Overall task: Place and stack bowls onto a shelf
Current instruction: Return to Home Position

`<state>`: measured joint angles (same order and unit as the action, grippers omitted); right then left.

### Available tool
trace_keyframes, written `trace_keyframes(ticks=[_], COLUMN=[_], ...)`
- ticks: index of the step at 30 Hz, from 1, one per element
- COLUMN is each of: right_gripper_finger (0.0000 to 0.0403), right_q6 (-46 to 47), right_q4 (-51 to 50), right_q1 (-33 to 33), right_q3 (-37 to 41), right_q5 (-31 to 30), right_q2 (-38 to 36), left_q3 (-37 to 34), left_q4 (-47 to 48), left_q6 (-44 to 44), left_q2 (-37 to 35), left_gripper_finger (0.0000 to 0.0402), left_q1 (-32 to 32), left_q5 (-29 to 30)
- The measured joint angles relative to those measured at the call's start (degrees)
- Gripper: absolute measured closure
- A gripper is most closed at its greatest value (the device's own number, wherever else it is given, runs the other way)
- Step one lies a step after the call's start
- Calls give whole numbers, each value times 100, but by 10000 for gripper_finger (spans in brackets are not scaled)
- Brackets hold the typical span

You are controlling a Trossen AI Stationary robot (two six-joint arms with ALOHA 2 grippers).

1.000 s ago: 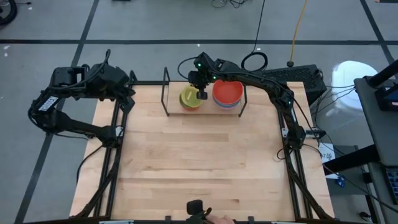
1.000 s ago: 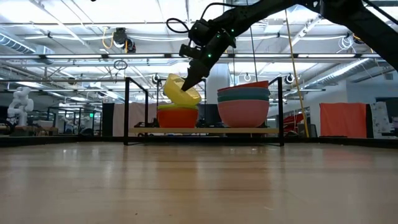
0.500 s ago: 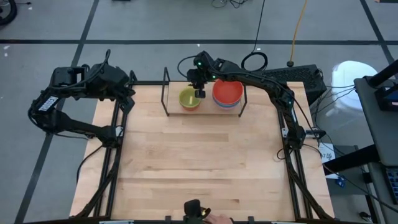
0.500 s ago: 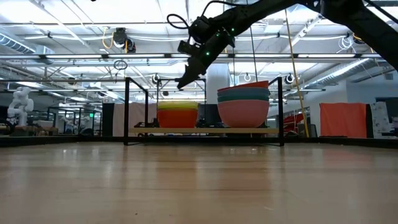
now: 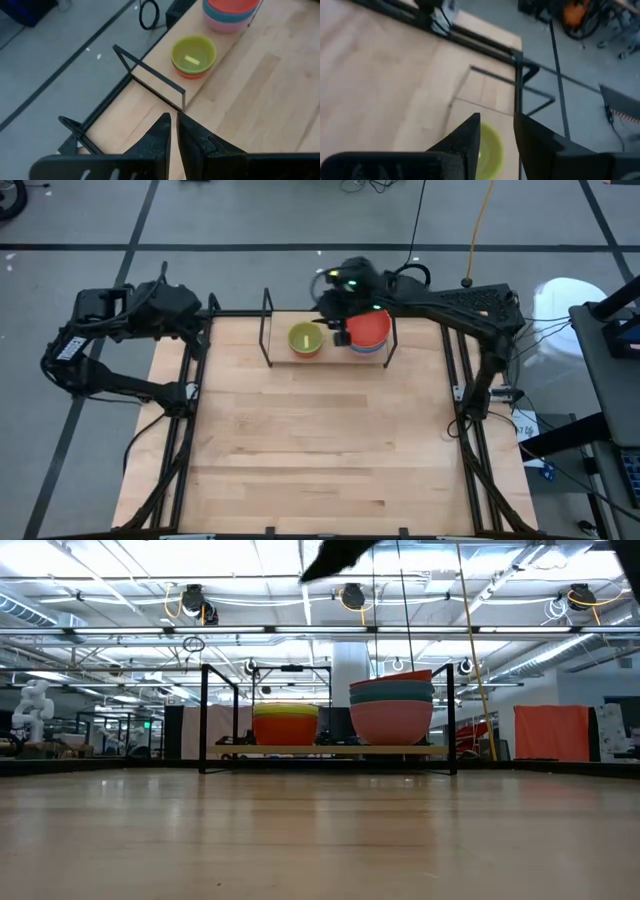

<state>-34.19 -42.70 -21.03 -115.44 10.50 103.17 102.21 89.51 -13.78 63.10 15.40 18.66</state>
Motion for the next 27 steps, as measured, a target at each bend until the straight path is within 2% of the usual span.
trace_keyframes(ticks=[10, 19, 27], right_gripper_finger=[293, 294, 294], right_q6=[61, 1109, 1382], right_q4=[-433, -937, -1712], right_q1=[491, 712, 740], right_q3=[0, 0, 0], right_q5=[-8, -9, 0], right_q2=[-1730, -2894, -3977], left_q3=[0, 0, 2], left_q4=[-293, -410, -408], left_q6=[223, 503, 614], left_q2=[-642, -1392, -2224], left_gripper_finger=[364, 364, 364], left_q1=[0, 0, 0], left_q5=[91, 91, 89])
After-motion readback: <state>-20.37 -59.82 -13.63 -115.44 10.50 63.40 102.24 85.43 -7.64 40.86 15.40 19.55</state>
